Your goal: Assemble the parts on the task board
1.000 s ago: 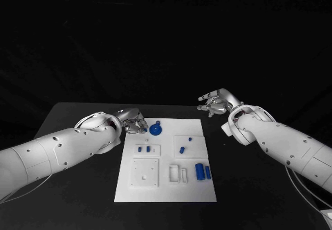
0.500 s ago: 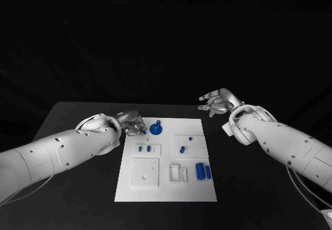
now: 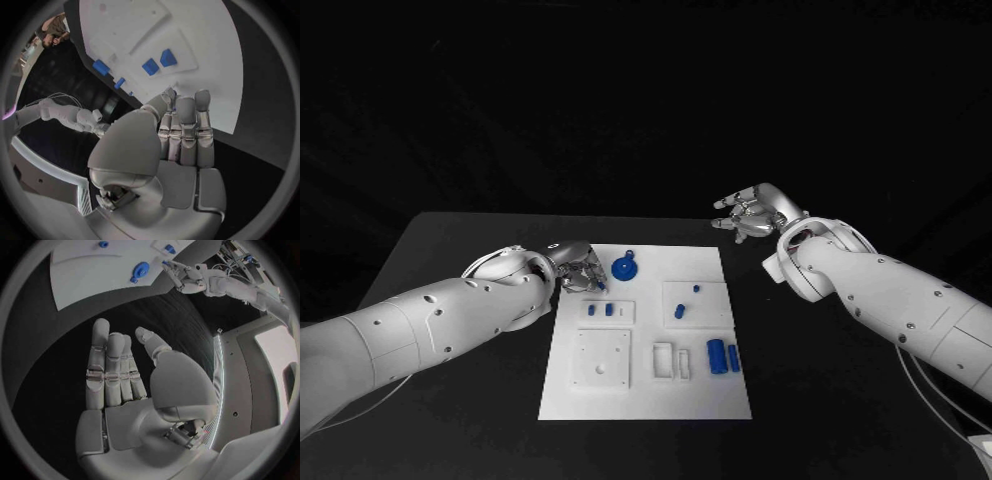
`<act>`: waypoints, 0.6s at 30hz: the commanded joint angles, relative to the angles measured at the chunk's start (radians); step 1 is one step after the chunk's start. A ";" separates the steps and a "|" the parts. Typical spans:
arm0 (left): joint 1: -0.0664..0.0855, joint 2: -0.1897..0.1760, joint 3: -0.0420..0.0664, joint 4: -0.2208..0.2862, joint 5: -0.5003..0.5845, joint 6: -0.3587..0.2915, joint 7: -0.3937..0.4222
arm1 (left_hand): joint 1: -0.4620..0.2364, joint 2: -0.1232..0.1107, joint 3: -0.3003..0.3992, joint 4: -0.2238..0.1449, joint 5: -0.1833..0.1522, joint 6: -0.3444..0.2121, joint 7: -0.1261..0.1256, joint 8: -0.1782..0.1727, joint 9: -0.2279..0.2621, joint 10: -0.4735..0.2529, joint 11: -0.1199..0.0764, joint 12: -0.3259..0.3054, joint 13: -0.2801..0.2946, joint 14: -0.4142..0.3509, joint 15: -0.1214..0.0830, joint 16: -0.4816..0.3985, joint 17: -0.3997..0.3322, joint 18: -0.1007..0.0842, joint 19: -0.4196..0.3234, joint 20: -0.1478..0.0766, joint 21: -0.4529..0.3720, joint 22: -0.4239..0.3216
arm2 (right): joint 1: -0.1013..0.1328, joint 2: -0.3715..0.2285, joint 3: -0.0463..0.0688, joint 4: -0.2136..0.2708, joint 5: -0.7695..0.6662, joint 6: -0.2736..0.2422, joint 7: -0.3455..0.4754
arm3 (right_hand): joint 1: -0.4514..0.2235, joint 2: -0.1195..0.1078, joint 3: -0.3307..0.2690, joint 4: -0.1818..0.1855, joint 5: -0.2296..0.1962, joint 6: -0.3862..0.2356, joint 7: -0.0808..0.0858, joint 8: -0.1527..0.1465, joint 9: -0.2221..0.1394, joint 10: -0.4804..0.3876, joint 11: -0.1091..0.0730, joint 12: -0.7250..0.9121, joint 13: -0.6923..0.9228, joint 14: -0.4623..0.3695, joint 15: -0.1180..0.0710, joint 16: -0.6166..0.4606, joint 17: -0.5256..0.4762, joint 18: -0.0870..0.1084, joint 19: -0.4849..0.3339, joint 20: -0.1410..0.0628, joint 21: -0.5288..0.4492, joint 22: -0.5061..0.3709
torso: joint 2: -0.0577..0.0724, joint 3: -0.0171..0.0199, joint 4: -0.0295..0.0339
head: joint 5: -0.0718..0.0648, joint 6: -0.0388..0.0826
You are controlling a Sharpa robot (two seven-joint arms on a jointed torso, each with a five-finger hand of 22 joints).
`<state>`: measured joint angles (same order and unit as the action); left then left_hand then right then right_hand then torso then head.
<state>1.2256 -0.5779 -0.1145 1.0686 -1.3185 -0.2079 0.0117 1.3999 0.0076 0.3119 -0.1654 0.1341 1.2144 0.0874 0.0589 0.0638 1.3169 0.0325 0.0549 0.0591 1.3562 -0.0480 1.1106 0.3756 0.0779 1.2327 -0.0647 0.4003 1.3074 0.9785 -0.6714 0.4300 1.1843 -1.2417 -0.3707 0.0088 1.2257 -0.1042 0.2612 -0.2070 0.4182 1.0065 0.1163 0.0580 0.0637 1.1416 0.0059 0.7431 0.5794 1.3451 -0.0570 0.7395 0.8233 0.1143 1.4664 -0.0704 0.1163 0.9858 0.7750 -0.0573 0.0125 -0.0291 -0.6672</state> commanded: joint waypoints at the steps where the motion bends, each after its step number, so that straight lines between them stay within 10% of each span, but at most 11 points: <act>1: -0.005 0.005 -0.003 -0.001 -0.013 0.023 0.011 | 0.000 0.003 0.000 0.005 0.000 0.004 0.004 0.004 0.002 0.001 0.001 0.003 0.000 0.004 -0.002 -0.006 0.002 0.018 -0.004 -0.004 0.002 0.020 | 0.000 0.000 0.000 0.001 -0.001 0.010 0.008 | -0.008 -0.005 0.005 0.001 0.006 0.000 0.003 0.004 0.000 -0.003 -0.001 0.005 -0.001 -0.004 0.000 0.002 -0.001 -0.008 0.030 -0.005 0.005 -0.001 | 0.000 -0.0009 -0.0003 | 0.000 0.000; 18: -0.010 0.013 -0.007 -0.007 -0.017 0.031 0.009 | 0.000 0.003 0.000 0.004 0.000 0.003 0.004 0.004 0.002 0.000 0.002 0.003 0.000 0.003 -0.002 -0.007 0.002 0.018 -0.005 -0.004 0.002 0.020 | -0.001 0.001 0.000 0.002 -0.001 0.009 0.009 | -0.008 -0.005 0.005 0.001 0.006 0.000 0.003 0.004 0.000 -0.003 -0.001 0.005 -0.001 -0.004 0.000 0.002 -0.001 -0.008 0.030 -0.005 0.005 -0.001 | 0.000 -0.0002 -0.0002 | -0.002 -0.001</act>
<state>1.2176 -0.5676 -0.1217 1.0613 -1.3281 -0.1917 0.0134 1.4013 0.0061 0.3118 -0.1655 0.1341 1.2159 0.0890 0.0570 0.0654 1.3169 0.0325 0.0549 0.0591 1.3561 -0.0479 1.1069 0.3763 0.0778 1.2327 -0.0646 0.4003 1.3074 0.9784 -0.6711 0.4300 1.1844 -1.2417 -0.3707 0.0092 1.2257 -0.1042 0.2612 -0.2070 0.4182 1.0066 0.1163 0.0580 0.0637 1.1416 0.0059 0.7431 0.5795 1.3451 -0.0570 0.7395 0.8233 0.1143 1.4664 -0.0704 0.1163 0.9858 0.7747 -0.0578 0.0128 -0.0306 -0.6690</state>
